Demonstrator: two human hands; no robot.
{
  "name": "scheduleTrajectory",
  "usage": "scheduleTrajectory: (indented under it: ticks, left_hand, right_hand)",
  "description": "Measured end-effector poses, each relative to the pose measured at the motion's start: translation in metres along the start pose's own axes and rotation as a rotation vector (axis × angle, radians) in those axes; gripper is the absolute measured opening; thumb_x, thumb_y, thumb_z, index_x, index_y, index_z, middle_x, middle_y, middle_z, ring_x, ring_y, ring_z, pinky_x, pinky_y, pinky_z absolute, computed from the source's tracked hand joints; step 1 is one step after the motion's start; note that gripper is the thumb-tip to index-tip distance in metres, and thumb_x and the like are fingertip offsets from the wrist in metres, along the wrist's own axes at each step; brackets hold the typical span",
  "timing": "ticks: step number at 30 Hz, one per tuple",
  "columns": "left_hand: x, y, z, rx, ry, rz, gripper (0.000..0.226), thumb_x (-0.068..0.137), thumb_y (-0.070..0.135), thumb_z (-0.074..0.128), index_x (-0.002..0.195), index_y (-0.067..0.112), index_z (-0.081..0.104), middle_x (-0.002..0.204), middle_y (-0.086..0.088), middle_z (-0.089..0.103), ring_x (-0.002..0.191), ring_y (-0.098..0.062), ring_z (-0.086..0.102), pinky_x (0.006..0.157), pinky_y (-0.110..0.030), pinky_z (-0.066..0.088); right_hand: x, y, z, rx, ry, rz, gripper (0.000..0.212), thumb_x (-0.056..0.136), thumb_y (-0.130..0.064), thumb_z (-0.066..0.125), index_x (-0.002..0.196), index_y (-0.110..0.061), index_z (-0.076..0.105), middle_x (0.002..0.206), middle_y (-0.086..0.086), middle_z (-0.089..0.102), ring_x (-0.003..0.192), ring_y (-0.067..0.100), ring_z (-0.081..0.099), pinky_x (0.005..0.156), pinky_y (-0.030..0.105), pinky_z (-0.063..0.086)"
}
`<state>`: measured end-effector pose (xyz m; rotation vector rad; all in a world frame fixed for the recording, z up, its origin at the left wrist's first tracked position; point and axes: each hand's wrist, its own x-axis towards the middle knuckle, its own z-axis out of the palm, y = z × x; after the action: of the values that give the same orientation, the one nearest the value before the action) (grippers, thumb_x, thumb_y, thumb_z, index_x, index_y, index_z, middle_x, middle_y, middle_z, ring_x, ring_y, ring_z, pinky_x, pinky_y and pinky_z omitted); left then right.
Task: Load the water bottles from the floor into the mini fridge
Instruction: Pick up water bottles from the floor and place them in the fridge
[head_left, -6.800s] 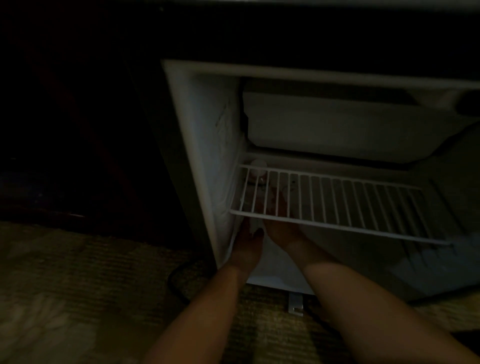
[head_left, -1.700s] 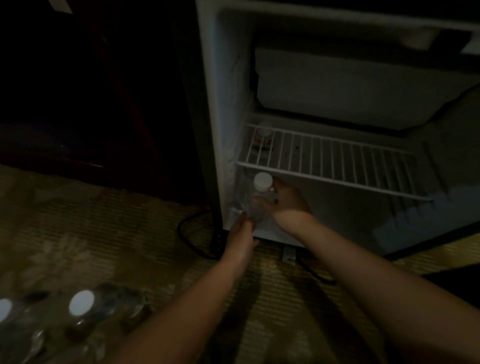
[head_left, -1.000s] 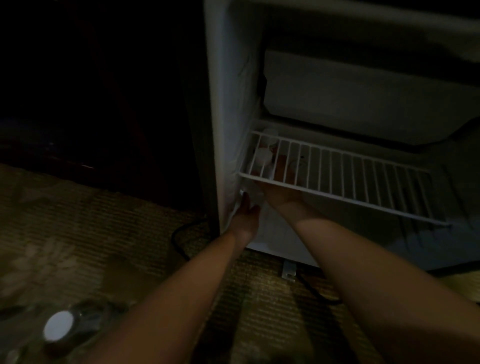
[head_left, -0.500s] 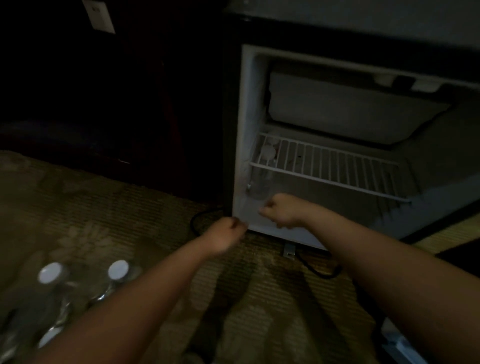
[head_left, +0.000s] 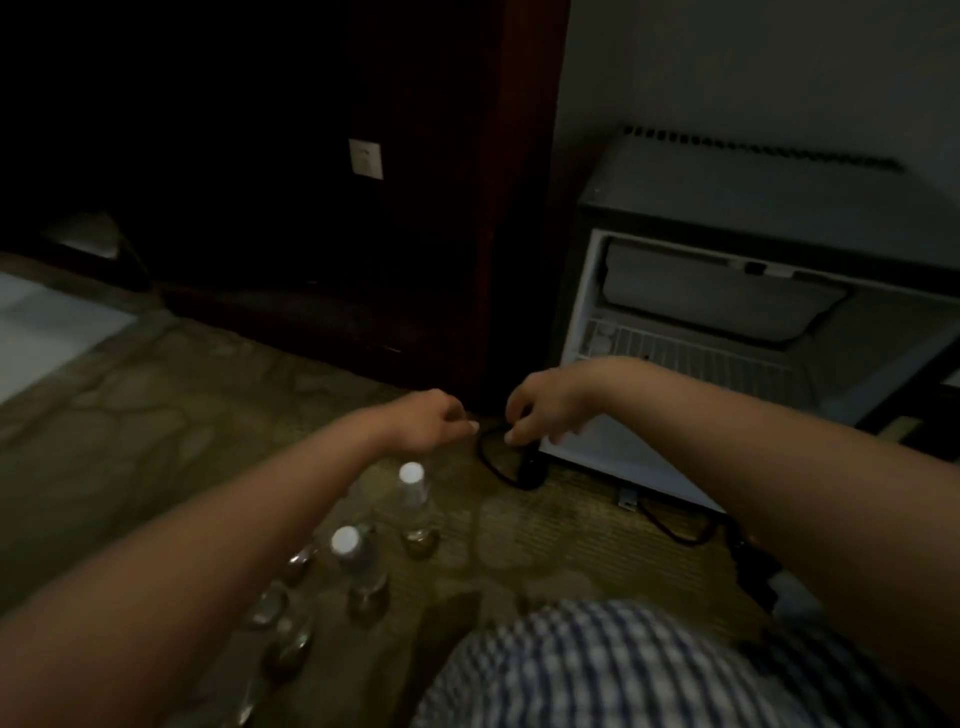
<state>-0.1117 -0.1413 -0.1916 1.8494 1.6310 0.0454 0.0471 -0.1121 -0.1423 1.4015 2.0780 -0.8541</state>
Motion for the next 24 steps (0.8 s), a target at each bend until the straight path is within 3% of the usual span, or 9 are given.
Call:
scheduleTrajectory:
  ticks: [3, 8, 13, 19, 24]
  left_hand:
    - [-0.045, -0.016, -0.019, 0.096, -0.013, -0.058, 0.037, 0.093, 0.038, 0.049, 0.112, 0.010, 0.061, 0.111, -0.011, 0.065, 0.101, -0.024, 0.060, 0.081, -0.031, 0.043]
    - [-0.114, -0.058, -0.031, 0.211, -0.023, -0.224, 0.043, 0.092, 0.040, 0.050, 0.119, 0.008, 0.059, 0.120, -0.010, 0.062, 0.108, -0.026, 0.058, 0.092, -0.036, 0.046]
    - [-0.174, -0.110, -0.018, 0.106, -0.077, -0.287, 0.039, 0.093, 0.035, 0.050, 0.121, 0.009, 0.056, 0.116, -0.003, 0.058, 0.102, -0.018, 0.054, 0.088, -0.030, 0.043]
    - [-0.211, -0.175, 0.021, -0.013, -0.156, -0.387, 0.039, 0.093, 0.037, 0.049, 0.123, 0.012, 0.053, 0.117, -0.003, 0.057, 0.103, -0.018, 0.056, 0.093, -0.033, 0.047]
    - [-0.228, -0.217, 0.057, -0.159, -0.098, -0.475, 0.050, 0.089, 0.028, 0.057, 0.135, 0.017, 0.042, 0.134, -0.008, 0.052, 0.120, -0.022, 0.052, 0.102, -0.037, 0.043]
  right_hand:
    - [-0.027, -0.053, 0.003, -0.089, -0.053, -0.054, 0.046, 0.093, -0.039, 0.052, 0.135, -0.021, 0.045, 0.117, 0.002, 0.057, 0.107, 0.021, 0.059, 0.090, 0.034, 0.051]
    - [-0.043, -0.125, 0.034, -0.272, 0.008, -0.171, 0.057, 0.090, -0.039, 0.056, 0.141, -0.019, 0.040, 0.135, 0.005, 0.052, 0.115, 0.024, 0.058, 0.093, 0.035, 0.050]
    - [-0.032, -0.180, 0.091, -0.287, 0.054, -0.245, 0.056, 0.091, -0.033, 0.057, 0.142, -0.021, 0.037, 0.144, 0.006, 0.042, 0.124, 0.026, 0.049, 0.093, 0.035, 0.042]
    - [-0.008, -0.195, 0.153, -0.107, 0.087, -0.316, 0.056, 0.090, -0.025, 0.057, 0.141, -0.019, 0.036, 0.137, 0.008, 0.050, 0.122, 0.024, 0.050, 0.097, 0.035, 0.042]
    - [0.015, -0.205, 0.178, -0.140, 0.102, -0.353, 0.054, 0.090, -0.027, 0.057, 0.140, -0.018, 0.038, 0.134, 0.009, 0.051, 0.121, 0.025, 0.050, 0.098, 0.037, 0.042]
